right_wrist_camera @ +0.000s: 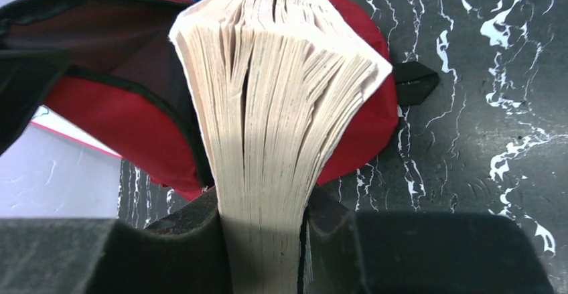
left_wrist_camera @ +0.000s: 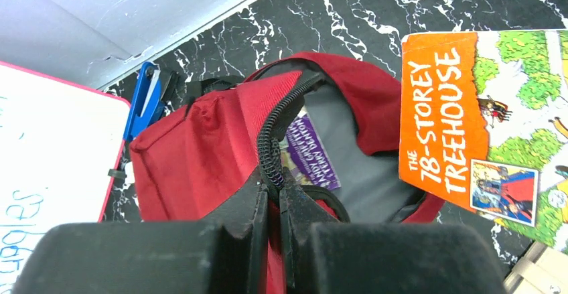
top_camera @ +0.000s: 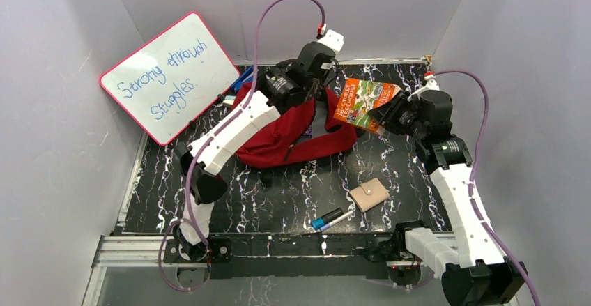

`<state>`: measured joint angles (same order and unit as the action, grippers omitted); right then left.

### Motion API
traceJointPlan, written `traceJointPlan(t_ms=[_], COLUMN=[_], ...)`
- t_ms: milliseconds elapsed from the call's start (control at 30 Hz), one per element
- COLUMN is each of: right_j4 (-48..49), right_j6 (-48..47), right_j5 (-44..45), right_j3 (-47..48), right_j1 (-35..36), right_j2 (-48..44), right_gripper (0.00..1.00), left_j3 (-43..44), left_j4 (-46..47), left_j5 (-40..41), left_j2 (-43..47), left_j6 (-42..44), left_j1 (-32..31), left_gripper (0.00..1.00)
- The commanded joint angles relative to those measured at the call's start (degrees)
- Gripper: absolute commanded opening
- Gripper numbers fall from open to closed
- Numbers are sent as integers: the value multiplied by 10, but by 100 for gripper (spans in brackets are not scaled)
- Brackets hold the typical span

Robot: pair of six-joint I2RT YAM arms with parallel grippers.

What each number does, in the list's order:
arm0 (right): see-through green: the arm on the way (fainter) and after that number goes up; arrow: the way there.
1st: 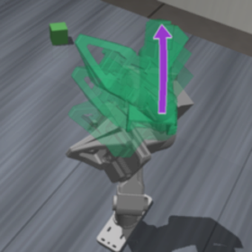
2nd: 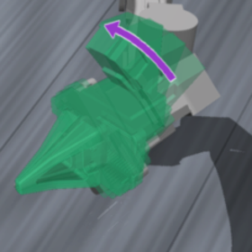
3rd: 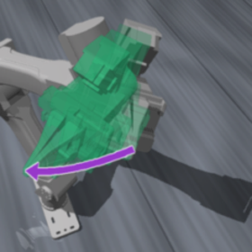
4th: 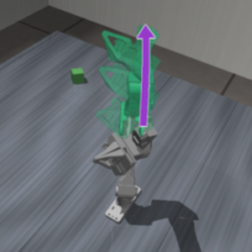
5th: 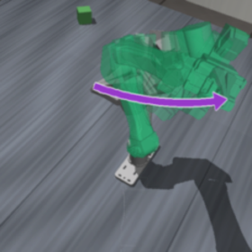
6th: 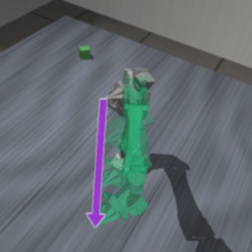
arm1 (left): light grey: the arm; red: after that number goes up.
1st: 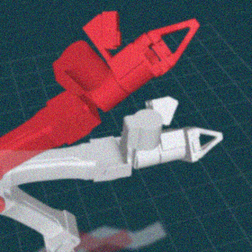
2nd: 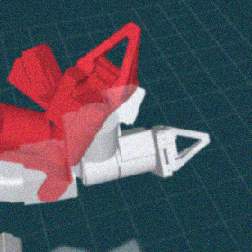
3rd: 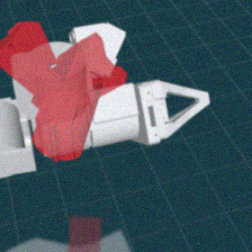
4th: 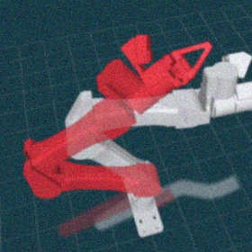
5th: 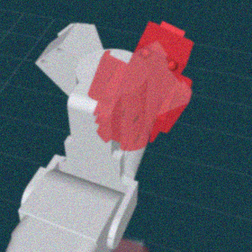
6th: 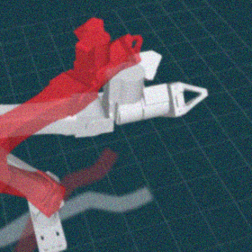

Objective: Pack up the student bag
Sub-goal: Place the book in the student bag.

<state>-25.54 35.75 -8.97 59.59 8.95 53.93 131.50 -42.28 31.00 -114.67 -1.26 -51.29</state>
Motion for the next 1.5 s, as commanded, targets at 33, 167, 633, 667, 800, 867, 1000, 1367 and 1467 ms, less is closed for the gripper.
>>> traceJointPlan(t_ms=[33,167,633,667,800,867,1000,1367,1467], right_j4=[132,178,302,316,355,365,408,505,534], right_j6=[45,83,97,101,105,105,113,153,163], right_j5=[-63,-127,-234,-248,-265,-265,-257,-220,-203], right_j3=[-10,-48,-80,-76,-51,-37,-13,62,77], right_j1=[-4,-4,-4,-3,19,35,65,137,153], right_j2=[1,12,144,163,228,261,316,484,518], right_gripper=[0,0,0,0,0,0,0,0,0], left_j3=[-27,-34,-53,-53,-50,-45,-34,-18,-18], left_j4=[4,-3,3,3,3,2,0,-4,-4], left_j5=[3,3,-1,-1,1,3,4,2,3], left_j2=[54,56,63,63,63,62,61,58,57], left_j6=[10,10,5,6,9,10,10,10,10], left_j1=[-3,-2,-1,-1,-1,0,-1,0,0], left_gripper=[0,0,0,0,0,0,0,0,0])
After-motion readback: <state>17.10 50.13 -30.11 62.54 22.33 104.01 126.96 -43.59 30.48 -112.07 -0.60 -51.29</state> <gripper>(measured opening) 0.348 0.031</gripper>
